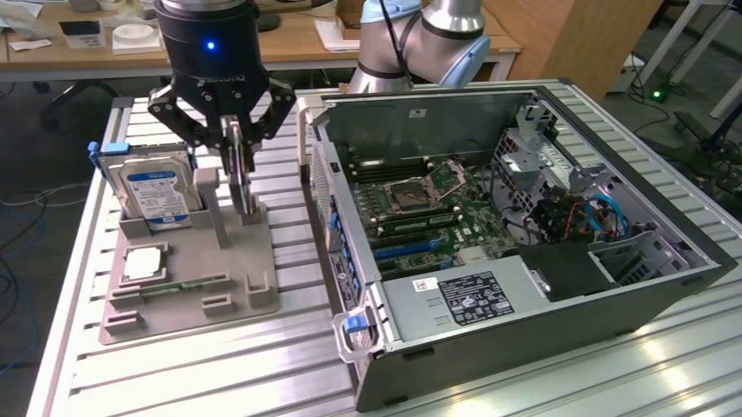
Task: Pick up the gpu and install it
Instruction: 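Pick up the gpu and move the gpu toward the slot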
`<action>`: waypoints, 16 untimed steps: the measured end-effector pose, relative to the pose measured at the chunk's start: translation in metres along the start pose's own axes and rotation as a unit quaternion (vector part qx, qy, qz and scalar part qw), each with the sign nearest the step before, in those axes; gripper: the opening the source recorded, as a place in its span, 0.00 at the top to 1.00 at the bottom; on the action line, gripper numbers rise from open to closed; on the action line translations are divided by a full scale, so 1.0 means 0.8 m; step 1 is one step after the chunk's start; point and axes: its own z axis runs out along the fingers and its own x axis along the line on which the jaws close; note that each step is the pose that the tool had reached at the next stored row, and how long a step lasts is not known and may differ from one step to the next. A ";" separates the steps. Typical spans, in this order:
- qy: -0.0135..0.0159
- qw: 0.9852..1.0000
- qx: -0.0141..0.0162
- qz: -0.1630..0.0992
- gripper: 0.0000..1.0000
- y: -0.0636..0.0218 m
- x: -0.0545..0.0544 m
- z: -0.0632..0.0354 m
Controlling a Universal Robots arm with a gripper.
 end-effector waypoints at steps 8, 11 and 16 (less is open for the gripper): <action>0.000 1.000 0.000 0.000 0.72 0.000 0.000 -0.009; 0.000 1.000 0.000 0.000 0.72 0.000 0.000 -0.014; 0.000 1.000 0.000 0.000 0.72 0.000 0.000 -0.025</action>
